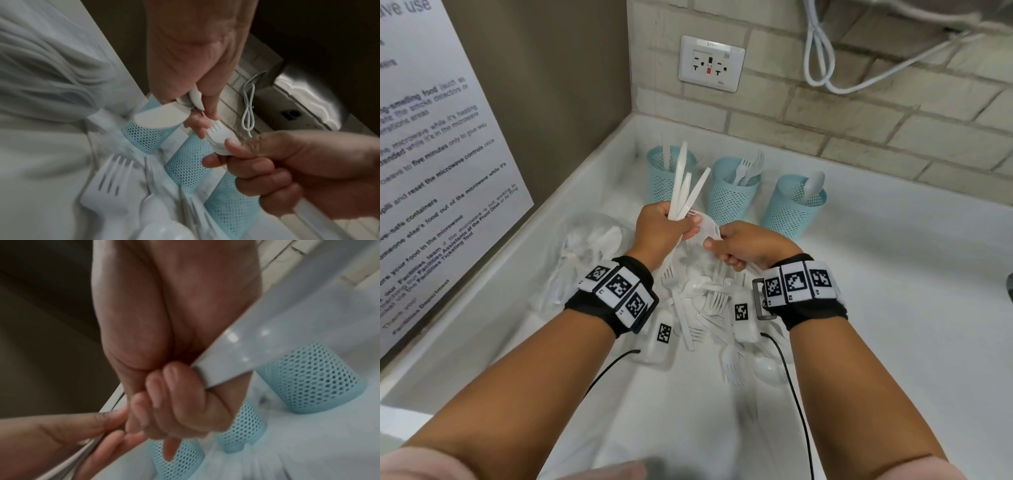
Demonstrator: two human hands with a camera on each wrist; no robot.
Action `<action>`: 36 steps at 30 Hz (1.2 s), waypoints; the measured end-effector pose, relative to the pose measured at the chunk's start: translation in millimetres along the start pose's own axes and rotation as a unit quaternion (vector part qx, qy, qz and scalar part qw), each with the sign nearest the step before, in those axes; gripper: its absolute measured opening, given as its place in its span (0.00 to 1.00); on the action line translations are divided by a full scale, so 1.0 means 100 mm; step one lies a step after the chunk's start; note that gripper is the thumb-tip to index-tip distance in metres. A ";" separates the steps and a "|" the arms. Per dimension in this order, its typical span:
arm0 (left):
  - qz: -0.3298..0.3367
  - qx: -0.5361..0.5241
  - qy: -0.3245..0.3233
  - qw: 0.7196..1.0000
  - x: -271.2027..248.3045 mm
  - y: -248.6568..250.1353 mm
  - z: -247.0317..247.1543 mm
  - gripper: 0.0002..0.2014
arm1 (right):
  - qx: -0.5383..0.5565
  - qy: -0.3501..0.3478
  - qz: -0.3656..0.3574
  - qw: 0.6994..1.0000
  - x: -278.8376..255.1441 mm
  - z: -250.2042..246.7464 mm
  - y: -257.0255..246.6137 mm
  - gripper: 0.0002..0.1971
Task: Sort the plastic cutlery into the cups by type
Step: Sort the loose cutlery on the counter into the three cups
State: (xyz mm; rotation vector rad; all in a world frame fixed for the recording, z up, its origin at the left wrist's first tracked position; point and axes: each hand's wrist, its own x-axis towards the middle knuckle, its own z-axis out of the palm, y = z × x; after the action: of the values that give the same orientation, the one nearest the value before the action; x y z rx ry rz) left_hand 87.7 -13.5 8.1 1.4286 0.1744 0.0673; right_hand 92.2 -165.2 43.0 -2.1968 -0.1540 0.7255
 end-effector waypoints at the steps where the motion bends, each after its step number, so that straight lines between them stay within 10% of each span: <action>1: -0.008 -0.018 -0.001 1.000 0.00 0.01 0.01 0.04 | -0.009 0.021 0.000 1.000 0.01 -0.03 0.00 0.13; 6: -0.049 -0.024 -0.031 0.998 -0.01 0.11 0.01 0.02 | 0.199 0.216 -0.054 0.955 0.06 -0.40 -0.11 0.11; 11: -0.083 -0.034 -0.045 0.995 -0.01 0.17 0.03 0.12 | 0.517 0.313 -0.251 0.756 0.18 -0.80 -0.27 0.10; 14: -0.108 -0.051 -0.057 0.991 -0.01 0.17 0.04 0.15 | 0.556 0.320 -0.287 0.711 0.37 -0.85 -0.27 0.09; 22: -0.120 -0.070 -0.077 0.987 -0.05 0.13 -0.01 0.11 | 0.351 0.375 -0.130 0.848 0.82 -0.62 -0.10 0.03; 28: -0.148 -0.106 -0.076 0.980 -0.04 0.15 -0.07 0.11 | 0.325 0.349 -0.130 0.869 0.73 -0.60 -0.09 0.23; 32: -0.169 -0.115 -0.083 0.975 -0.04 0.16 -0.10 0.19 | 0.162 0.462 -0.215 0.845 0.56 -0.53 -0.23 0.15; 36: -0.188 -0.134 -0.086 0.969 -0.05 0.17 -0.09 0.24 | -0.009 0.364 -0.279 0.889 0.36 -0.43 -0.37 0.08</action>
State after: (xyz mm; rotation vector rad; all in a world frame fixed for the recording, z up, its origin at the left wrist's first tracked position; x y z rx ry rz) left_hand 82.1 -2.5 24.3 1.1060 0.2797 -0.3335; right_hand 150.2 -156.6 75.8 -2.1335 -0.3802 -0.4289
